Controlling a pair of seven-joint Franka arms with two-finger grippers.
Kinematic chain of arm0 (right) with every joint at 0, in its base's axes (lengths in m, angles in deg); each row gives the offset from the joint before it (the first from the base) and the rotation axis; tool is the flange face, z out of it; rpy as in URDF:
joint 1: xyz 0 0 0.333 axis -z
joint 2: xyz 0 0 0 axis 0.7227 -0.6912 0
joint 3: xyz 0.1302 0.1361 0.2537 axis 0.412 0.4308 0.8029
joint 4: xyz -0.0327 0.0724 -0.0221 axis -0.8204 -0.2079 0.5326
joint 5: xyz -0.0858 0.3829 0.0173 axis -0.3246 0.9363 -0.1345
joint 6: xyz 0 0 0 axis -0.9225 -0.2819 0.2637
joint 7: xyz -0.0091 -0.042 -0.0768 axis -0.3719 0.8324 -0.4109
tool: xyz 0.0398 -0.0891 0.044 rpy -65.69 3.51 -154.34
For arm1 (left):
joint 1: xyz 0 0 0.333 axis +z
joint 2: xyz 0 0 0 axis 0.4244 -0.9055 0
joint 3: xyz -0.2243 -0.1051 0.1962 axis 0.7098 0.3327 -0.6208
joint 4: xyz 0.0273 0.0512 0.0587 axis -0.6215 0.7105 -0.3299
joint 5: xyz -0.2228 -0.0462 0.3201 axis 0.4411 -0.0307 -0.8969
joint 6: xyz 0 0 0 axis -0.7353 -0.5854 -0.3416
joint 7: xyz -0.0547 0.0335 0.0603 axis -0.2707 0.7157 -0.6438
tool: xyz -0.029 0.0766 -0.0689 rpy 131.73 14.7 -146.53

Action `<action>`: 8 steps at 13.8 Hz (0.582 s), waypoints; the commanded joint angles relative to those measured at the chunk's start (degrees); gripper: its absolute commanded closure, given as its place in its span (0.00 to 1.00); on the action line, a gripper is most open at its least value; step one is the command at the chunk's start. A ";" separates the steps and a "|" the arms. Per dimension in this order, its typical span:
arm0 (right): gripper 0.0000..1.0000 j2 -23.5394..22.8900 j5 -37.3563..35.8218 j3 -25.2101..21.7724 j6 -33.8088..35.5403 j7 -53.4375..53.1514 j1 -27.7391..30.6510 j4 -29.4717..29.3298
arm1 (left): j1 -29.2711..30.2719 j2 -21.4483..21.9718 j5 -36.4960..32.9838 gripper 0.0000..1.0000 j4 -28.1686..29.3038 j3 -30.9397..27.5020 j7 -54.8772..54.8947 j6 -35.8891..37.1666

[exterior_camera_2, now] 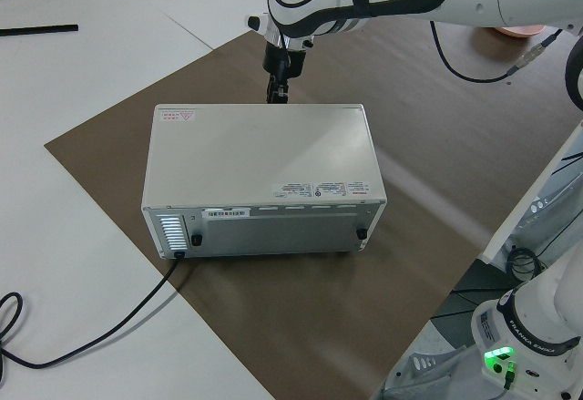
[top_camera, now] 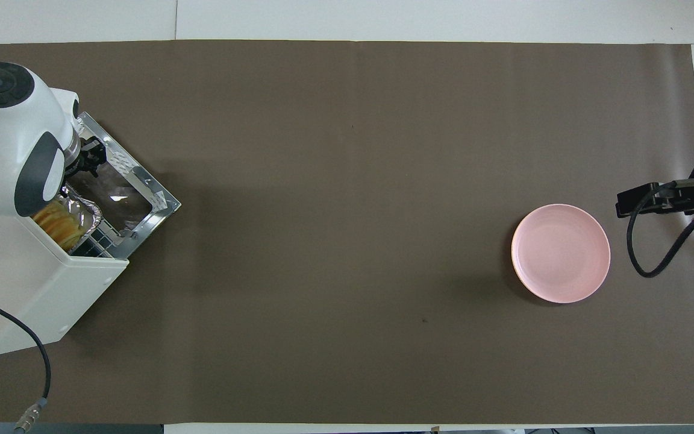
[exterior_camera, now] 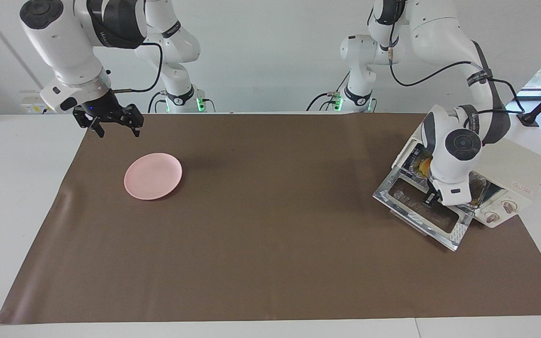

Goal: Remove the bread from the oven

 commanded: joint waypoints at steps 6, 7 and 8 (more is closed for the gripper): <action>0.00 1.85 -0.02 0.28 -1.36 -0.35 0.22 2.21 | -0.14 2.79 -1.78 0.50 2.25 0.25 2.10 1.98; 0.00 1.85 -0.02 0.28 -1.36 -0.26 0.22 2.21 | -0.14 2.79 -1.78 0.57 2.25 0.25 2.10 2.08; 0.00 1.85 -0.02 0.28 -1.36 -0.26 0.22 2.21 | -0.14 2.79 -1.78 0.64 2.25 0.25 2.10 2.08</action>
